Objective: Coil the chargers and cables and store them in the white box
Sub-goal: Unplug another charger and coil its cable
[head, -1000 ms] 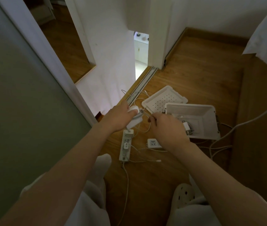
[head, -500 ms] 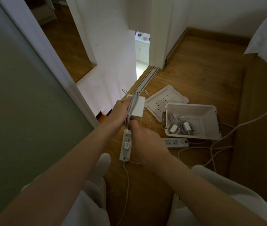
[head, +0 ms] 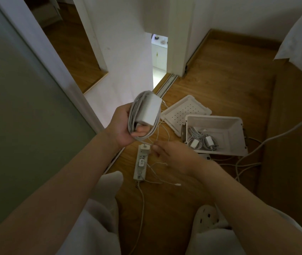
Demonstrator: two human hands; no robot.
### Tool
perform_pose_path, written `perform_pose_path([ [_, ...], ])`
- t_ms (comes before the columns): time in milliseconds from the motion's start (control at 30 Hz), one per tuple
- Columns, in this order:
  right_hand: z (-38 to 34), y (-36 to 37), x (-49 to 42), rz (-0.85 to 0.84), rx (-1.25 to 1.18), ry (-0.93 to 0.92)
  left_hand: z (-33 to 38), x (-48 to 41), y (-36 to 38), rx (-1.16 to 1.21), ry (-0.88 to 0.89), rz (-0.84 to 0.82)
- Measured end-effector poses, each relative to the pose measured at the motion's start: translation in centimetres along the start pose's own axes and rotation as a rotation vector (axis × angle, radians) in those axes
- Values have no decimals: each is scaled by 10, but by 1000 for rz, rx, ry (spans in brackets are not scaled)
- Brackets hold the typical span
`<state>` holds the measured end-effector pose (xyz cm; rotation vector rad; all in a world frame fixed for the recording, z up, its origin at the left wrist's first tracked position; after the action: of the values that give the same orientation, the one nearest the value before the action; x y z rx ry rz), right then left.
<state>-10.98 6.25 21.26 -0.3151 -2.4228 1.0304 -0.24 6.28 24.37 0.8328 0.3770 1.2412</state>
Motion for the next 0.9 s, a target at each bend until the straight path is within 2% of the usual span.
perform_pose_path([
  [133, 24, -9, 5, -13, 2, 69, 1, 9, 6, -216, -126, -72],
  [267, 31, -23, 11, 79, 56, 110, 2, 22, -4, -785, -301, 57],
  [367, 26, -33, 12, 160, 126, 127, -8, 22, -6, -1015, -478, 21],
  [467, 20, -45, 16, 281, 207, 184, -3, 21, -7, -1061, -462, 50],
  [600, 11, -63, 24, 424, 199, 227, 14, 23, -8, -1005, -312, 98],
  [667, 9, -71, 28, 485, 70, 183, 20, 24, -9, -952, -260, 90],
  [767, 12, -78, 34, 570, -271, 77, 26, 27, -11, -830, -204, 109],
  [833, 16, -80, 36, 586, -345, 109, 27, 26, -11, -822, -199, 95],
  [900, 16, -82, 38, 577, -260, 200, 24, 25, -13, -881, -230, 81],
])
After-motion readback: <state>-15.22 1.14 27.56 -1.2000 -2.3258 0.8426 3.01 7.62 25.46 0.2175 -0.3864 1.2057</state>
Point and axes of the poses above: each hand's wrist, its own x-axis away from the middle knuckle, its own y-axis out of the palm, z = x × y, the point moved 6 cm from there along -x, towards the middle knuckle, and after that the axes turned 11 degrees about -z, right-handed, at the moved point
